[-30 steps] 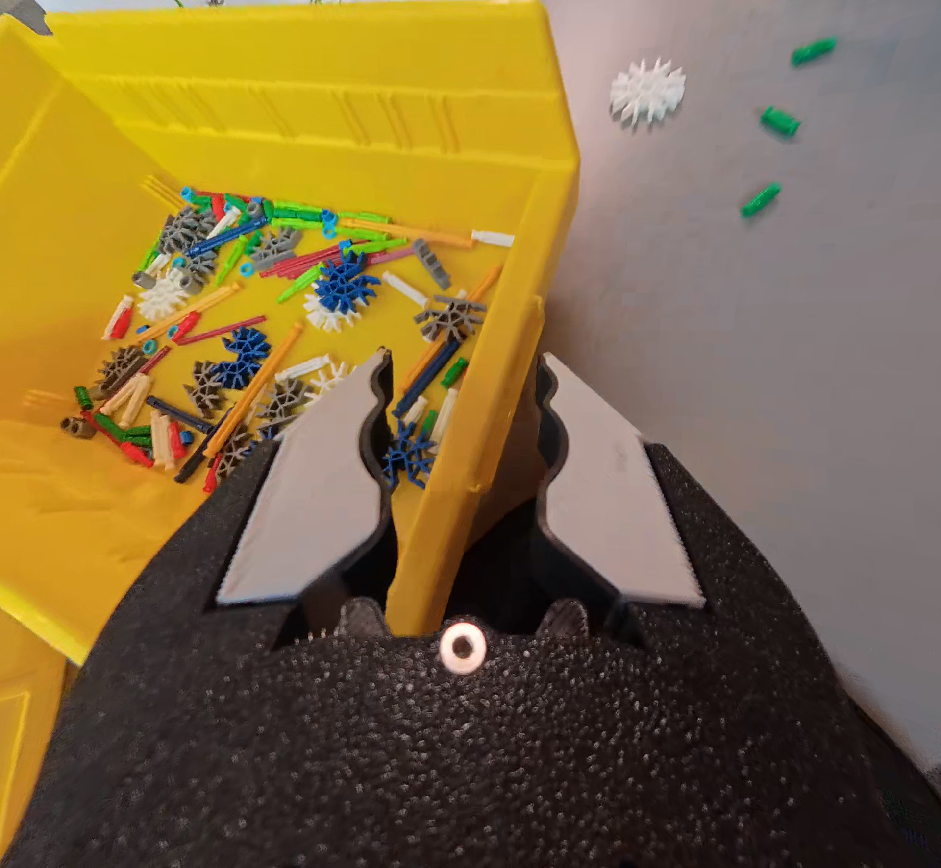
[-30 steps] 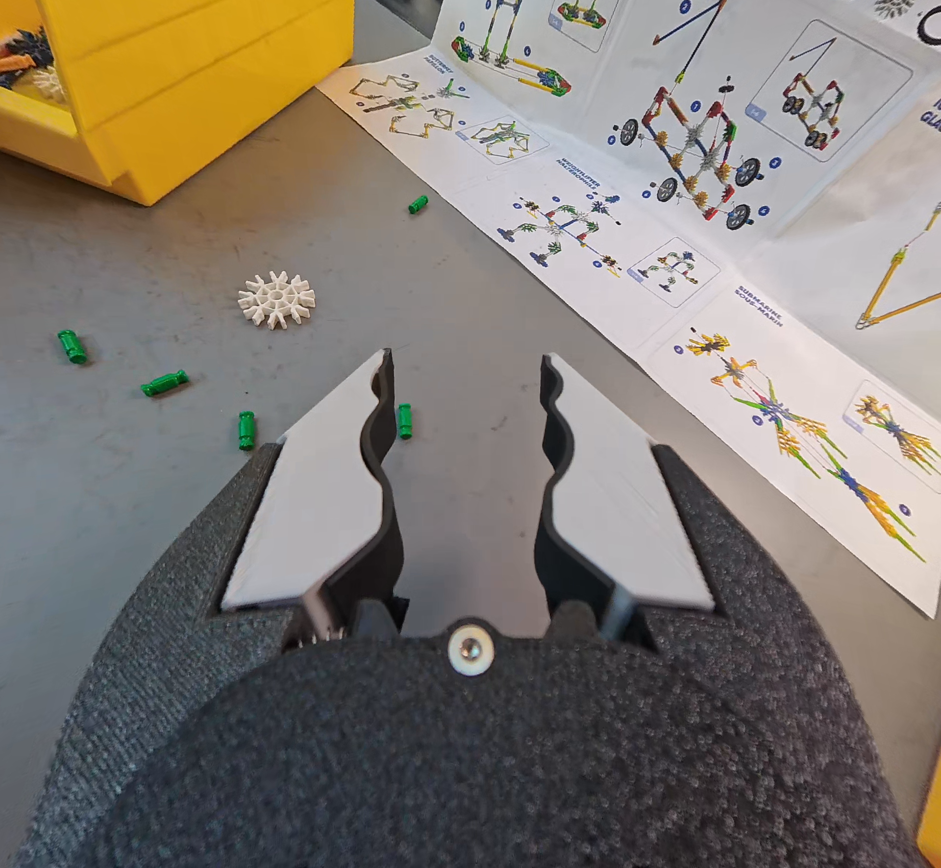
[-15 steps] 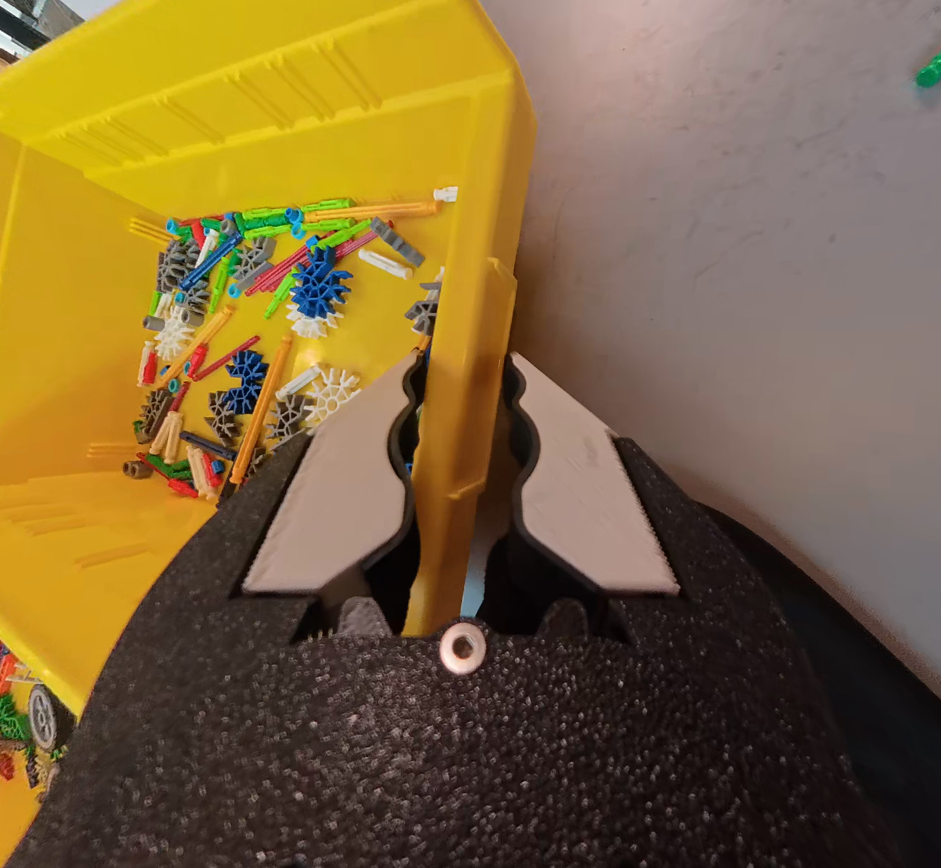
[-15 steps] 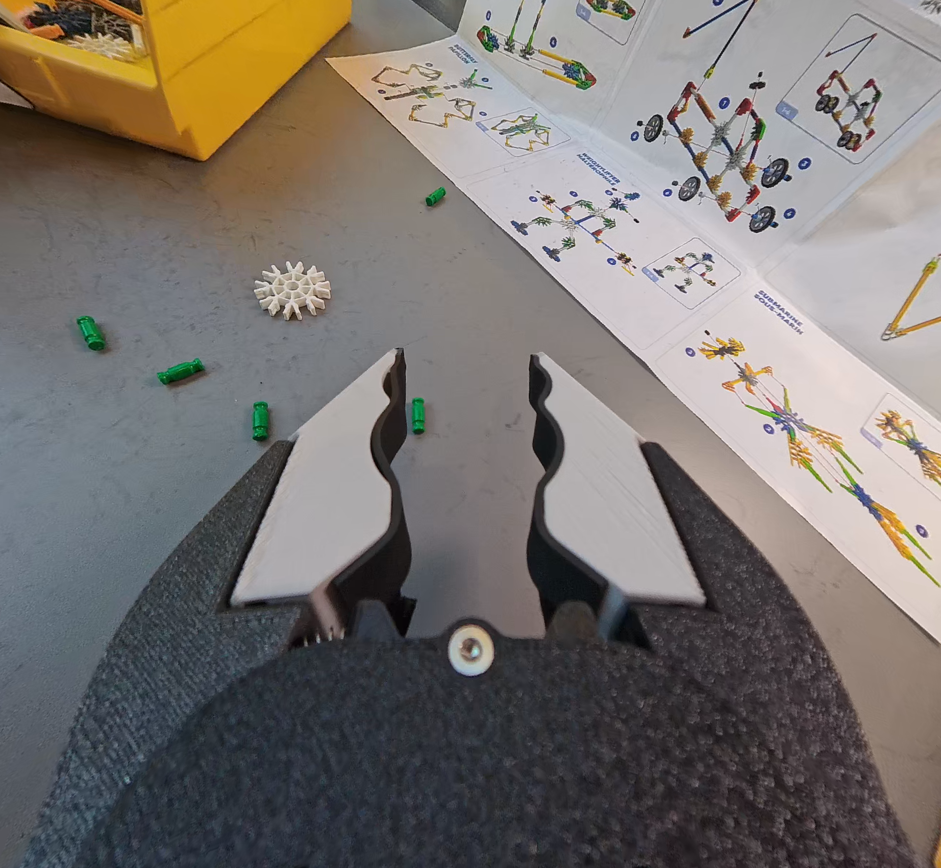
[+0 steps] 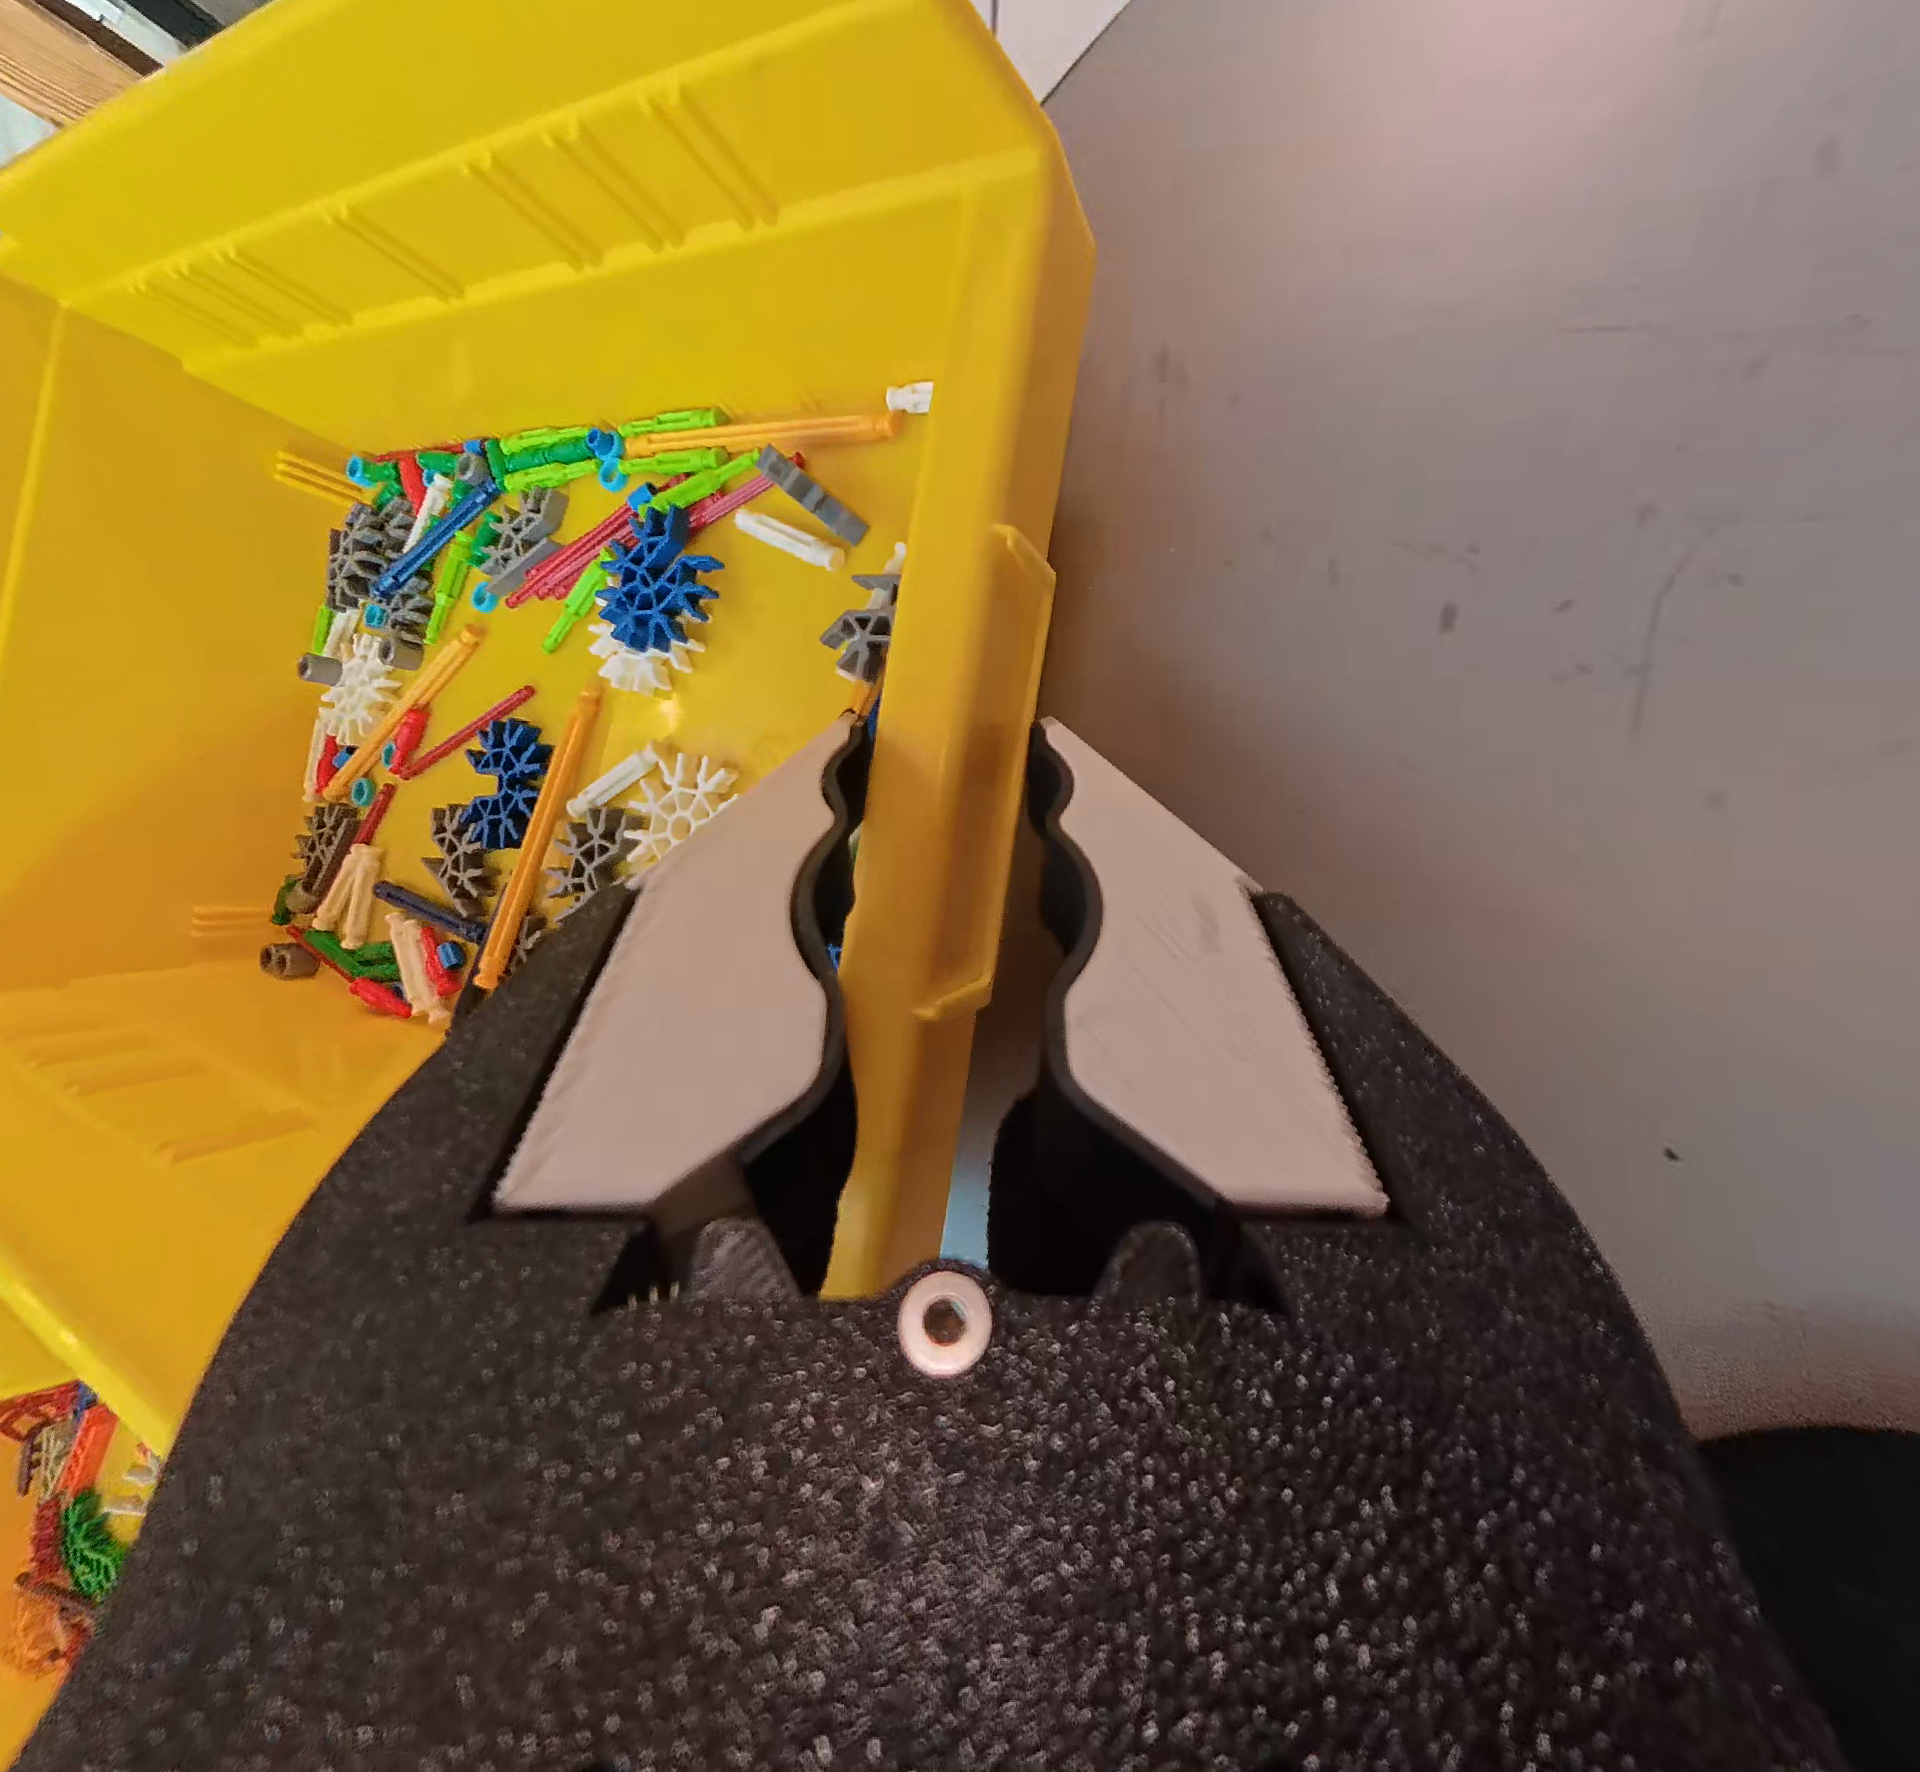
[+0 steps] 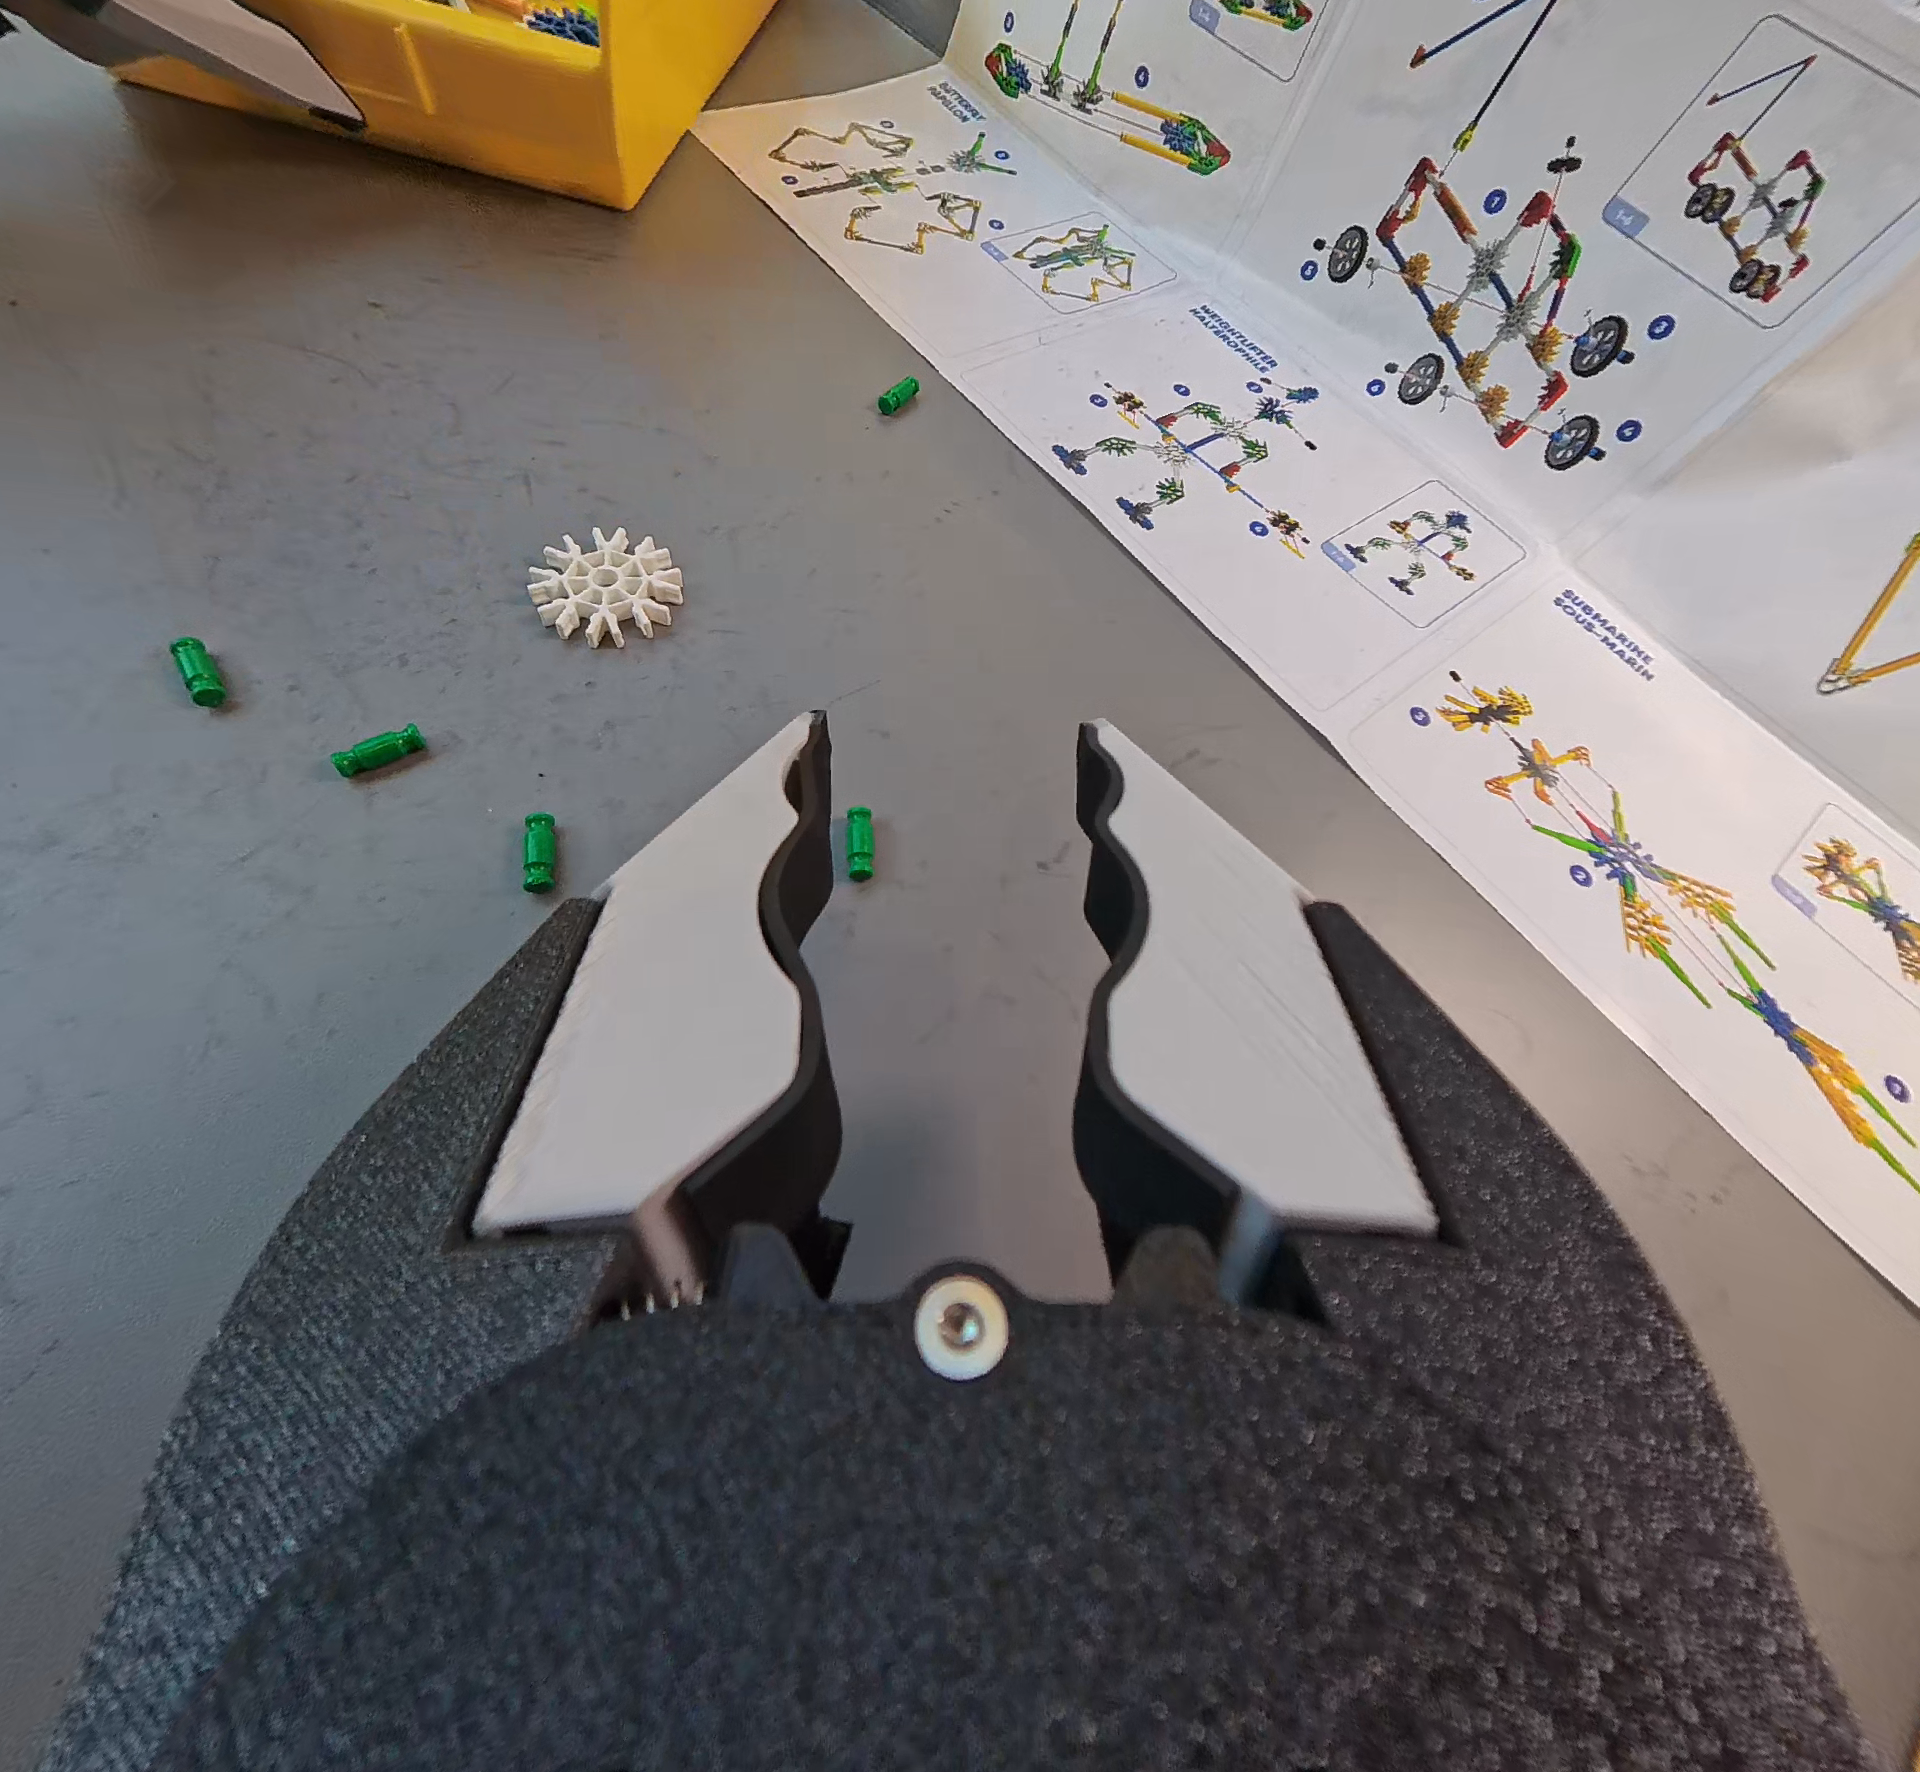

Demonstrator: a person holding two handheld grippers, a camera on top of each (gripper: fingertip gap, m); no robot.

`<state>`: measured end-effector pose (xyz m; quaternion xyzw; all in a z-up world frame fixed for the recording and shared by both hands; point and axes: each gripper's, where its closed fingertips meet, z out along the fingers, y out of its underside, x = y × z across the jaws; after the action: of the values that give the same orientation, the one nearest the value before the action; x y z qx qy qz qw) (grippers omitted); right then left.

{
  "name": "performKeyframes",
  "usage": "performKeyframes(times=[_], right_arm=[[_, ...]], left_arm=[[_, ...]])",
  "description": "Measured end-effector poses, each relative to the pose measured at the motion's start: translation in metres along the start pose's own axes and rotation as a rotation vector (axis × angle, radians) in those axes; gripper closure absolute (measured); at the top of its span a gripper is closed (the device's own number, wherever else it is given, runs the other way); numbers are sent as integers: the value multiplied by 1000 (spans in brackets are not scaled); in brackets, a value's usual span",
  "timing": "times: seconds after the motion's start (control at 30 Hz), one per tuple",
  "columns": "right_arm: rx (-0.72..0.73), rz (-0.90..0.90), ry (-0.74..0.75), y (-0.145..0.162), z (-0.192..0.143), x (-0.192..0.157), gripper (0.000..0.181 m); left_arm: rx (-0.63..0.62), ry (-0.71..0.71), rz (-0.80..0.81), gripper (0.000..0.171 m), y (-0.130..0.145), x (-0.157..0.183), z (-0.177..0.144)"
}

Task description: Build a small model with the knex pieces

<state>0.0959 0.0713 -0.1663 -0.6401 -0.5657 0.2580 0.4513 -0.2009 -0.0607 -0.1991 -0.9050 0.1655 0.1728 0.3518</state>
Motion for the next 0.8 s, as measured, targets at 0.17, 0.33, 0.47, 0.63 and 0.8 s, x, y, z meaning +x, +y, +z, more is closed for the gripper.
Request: performKeyframes(times=[0.17, 0.33, 0.47, 0.63, 0.8], right_arm=[[-3, -3, -2, 0, 1, -1, 135], [-8, -9, -4, 1, 1, -2, 135], [-7, -8, -4, 1, 1, -2, 135], [-10, -13, -6, 1, 1, -3, 136], [-8, -11, -7, 1, 1, -3, 136]], left_arm=[[20, -28, 13, 141, 2, -26, 14], [24, -38, 12, 141, 5, -43, 21], [30, -36, 17, 141, 6, -45, 21], [35, -48, 27, 141, 6, -46, 21], [36, -43, 28, 141, 6, -46, 21]])
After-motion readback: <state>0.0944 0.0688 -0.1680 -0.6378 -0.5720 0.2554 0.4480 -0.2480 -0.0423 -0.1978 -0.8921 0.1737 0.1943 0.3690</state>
